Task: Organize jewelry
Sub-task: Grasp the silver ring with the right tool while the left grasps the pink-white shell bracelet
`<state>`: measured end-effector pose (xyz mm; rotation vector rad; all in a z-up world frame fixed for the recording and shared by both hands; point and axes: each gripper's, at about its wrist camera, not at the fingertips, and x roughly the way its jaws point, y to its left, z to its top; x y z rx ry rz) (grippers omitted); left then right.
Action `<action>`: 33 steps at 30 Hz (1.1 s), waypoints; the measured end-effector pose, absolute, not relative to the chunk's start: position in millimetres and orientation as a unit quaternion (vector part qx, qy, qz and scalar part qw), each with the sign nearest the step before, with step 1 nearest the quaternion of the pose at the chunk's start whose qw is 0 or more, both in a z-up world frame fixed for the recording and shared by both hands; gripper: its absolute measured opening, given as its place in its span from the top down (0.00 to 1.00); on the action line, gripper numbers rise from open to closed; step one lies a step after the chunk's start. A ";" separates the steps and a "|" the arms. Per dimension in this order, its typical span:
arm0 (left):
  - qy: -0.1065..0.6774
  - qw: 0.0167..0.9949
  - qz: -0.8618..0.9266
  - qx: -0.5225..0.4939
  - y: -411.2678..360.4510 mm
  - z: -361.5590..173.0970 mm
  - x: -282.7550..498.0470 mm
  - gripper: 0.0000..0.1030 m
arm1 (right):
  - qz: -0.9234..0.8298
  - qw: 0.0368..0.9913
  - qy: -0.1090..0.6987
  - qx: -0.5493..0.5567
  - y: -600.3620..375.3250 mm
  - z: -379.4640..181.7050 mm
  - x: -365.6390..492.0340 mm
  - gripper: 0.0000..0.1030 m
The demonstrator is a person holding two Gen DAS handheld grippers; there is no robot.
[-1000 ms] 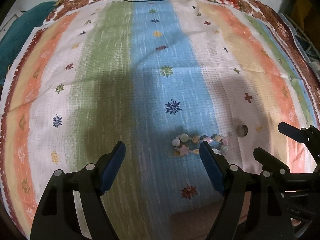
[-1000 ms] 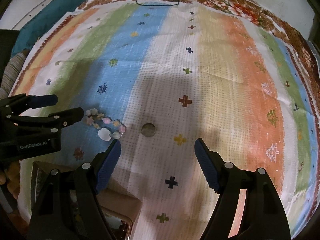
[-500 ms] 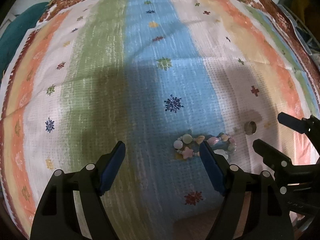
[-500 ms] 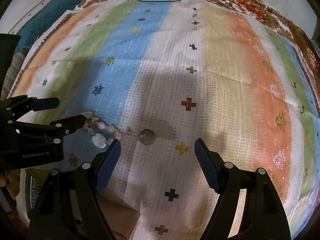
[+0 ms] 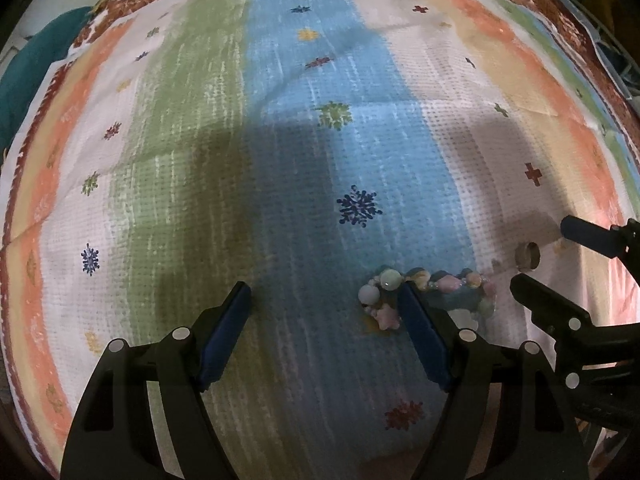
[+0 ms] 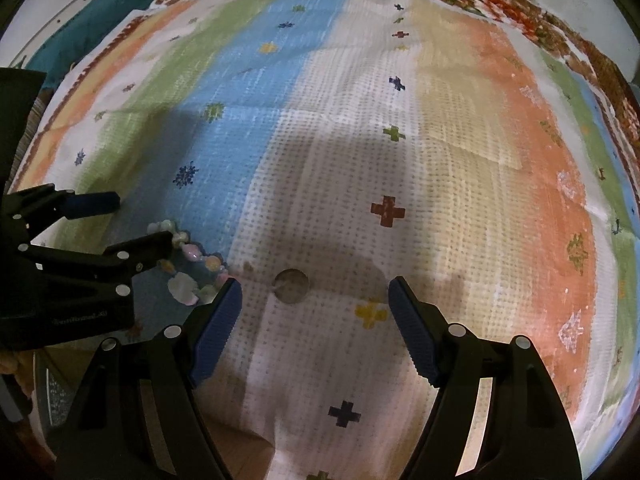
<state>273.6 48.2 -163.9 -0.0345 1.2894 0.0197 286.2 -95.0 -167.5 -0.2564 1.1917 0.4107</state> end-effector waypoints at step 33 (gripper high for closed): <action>0.572 0.818 0.016 -0.058 70.1 -127.7 245.9 0.94 | 0.175 0.806 0.556 -0.101 -105.3 -155.0 284.4 0.81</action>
